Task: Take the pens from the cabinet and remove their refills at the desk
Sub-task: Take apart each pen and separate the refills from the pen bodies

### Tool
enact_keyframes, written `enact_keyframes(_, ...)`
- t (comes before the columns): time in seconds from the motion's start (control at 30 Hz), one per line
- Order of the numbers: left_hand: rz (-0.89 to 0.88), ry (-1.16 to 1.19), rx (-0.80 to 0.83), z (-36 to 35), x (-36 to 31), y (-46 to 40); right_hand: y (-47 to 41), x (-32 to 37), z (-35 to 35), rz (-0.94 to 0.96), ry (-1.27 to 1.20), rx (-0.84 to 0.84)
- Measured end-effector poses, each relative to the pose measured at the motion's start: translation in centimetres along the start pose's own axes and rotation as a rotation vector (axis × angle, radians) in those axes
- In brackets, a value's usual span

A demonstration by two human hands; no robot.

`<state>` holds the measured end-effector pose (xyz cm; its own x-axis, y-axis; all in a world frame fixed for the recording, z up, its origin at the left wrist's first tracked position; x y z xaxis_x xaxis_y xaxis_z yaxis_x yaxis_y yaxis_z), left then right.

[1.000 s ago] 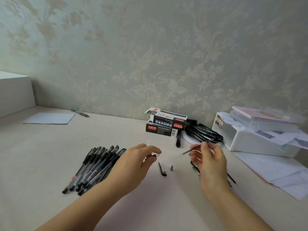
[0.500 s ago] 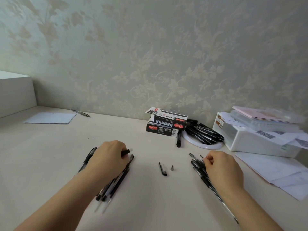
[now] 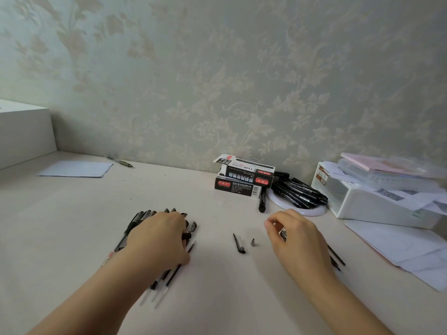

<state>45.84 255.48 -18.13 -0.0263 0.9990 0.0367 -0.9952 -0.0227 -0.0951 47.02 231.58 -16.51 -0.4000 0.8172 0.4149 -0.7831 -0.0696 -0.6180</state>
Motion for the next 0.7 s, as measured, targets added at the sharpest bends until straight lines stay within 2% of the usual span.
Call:
enact_keyframes(0.2,-0.001,-0.012,-0.068,-0.2,-0.8,-0.1,0.3,0.7,-0.8,0.019,-0.123,0.057)
enact_keyframes(0.3,0.012,0.078,-0.129,0.1,-1.6,-0.1,0.5,0.8,-1.8,-0.125,-0.393,0.107)
enact_keyframes(0.37,0.012,0.275,-0.193,0.5,-1.7,-0.4,1.3,0.8,-3.5,-0.340,-0.699,0.226)
enact_keyframes(0.43,0.003,0.560,-0.201,0.6,-1.9,-0.7,2.5,1.9,-5.5,-0.498,-0.969,0.414)
enact_keyframes(0.53,-0.027,0.869,-0.139,0.2,-2.8,-1.0,3.8,3.7,-6.9,-0.529,-1.115,0.616)
enact_keyframes(0.63,-0.055,0.971,-0.117,-0.5,-3.8,-1.0,4.0,4.0,-7.3,-0.553,-1.188,0.607)
enact_keyframes(0.7,-0.078,0.964,-0.140,-0.9,-4.1,-1.0,3.4,3.2,-7.1,-0.601,-1.192,0.482)
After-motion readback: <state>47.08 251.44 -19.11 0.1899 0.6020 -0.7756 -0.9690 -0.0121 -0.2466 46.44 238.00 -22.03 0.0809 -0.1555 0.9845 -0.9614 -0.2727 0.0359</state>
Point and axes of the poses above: each hand's wrist, its own y-axis away from the middle knuckle, its own z-axis out of the back of the hand, x = y × z, the point moved 8 cm from there along -y, towards the middle knuckle, and after that the axes turned 9 degrees about -y, right-handed, at the moved point
